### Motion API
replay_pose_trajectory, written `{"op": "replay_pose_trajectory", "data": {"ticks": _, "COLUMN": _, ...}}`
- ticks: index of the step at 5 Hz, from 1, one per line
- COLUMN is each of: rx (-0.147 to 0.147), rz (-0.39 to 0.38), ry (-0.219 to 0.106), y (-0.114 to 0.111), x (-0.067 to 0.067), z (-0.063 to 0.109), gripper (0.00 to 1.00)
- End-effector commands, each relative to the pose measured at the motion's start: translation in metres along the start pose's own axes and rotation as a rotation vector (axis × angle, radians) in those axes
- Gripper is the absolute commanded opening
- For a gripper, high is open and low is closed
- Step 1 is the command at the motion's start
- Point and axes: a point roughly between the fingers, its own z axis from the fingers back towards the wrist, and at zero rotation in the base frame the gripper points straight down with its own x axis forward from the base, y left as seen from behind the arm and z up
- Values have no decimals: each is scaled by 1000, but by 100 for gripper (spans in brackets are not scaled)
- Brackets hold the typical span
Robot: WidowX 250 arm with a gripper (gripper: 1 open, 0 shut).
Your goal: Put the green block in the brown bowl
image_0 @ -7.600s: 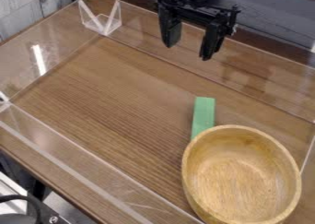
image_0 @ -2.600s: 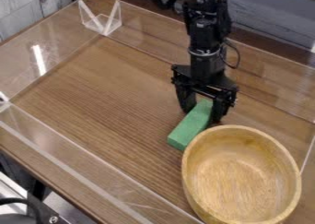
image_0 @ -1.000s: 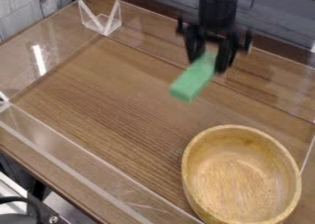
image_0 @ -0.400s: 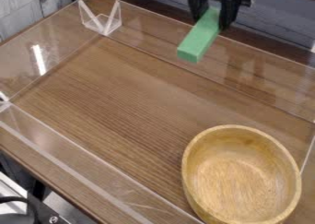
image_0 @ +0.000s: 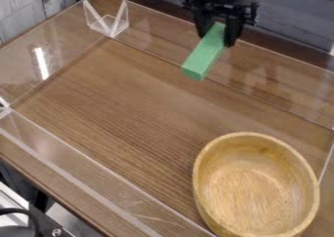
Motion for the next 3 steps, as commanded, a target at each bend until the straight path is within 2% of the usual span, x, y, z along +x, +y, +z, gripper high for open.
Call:
{"op": "replay_pose_trajectory", "data": {"ticks": 1, "rx": 6, "rz": -4, "ry": -87, "y": 1, "x": 6, "z": 12, "gripper": 0}}
{"op": "replay_pose_trajectory", "data": {"ticks": 2, "rx": 8, "rz": -12, "ry": -122, "y": -2, "x": 6, "z": 9, "gripper": 0}}
{"op": "replay_pose_trajectory", "data": {"ticks": 3, "rx": 0, "rz": -8, "ry": -116, "y": -17, "x": -19, "z": 23, "gripper": 0}}
